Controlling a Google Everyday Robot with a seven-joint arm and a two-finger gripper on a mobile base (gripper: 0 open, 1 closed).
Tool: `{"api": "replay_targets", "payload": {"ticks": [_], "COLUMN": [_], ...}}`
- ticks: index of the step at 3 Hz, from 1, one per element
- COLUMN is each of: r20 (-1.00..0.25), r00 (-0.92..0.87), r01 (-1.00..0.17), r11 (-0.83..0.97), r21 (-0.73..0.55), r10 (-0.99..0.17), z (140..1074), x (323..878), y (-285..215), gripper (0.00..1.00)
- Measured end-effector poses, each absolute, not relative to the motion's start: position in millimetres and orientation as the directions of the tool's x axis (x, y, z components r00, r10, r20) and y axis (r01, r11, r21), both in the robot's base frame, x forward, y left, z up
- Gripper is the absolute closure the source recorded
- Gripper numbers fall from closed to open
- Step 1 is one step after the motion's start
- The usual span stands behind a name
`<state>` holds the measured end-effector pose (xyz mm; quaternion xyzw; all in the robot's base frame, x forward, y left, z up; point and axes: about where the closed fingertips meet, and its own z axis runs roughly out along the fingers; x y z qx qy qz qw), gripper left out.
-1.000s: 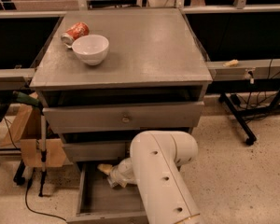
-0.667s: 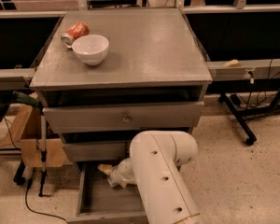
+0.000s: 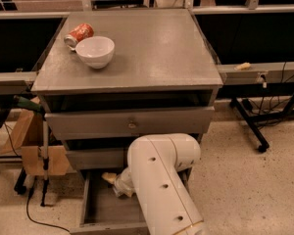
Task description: Pick blue plastic bottle from bottom drawer and place on counter
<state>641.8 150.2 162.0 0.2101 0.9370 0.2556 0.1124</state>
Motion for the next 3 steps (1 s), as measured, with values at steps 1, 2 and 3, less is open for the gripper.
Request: {"api": "replay_targets", "payload": {"ticks": [1,2,3], "r20": [-0.112,-0.114,-0.108], "r00": [-0.886,-0.889,-0.892], "r01": [0.335,0.33,0.33], "r11": [0.788,0.793,0.798], "r21": [0.516,0.512,0.505], "r10": [0.45,0.444,0.438], "z": [162.8,163.1,161.7], "x": [640.9,640.8,641.3], "y": [151.1,153.0,155.2], "gripper": [0.02,0.17,0.17]}}
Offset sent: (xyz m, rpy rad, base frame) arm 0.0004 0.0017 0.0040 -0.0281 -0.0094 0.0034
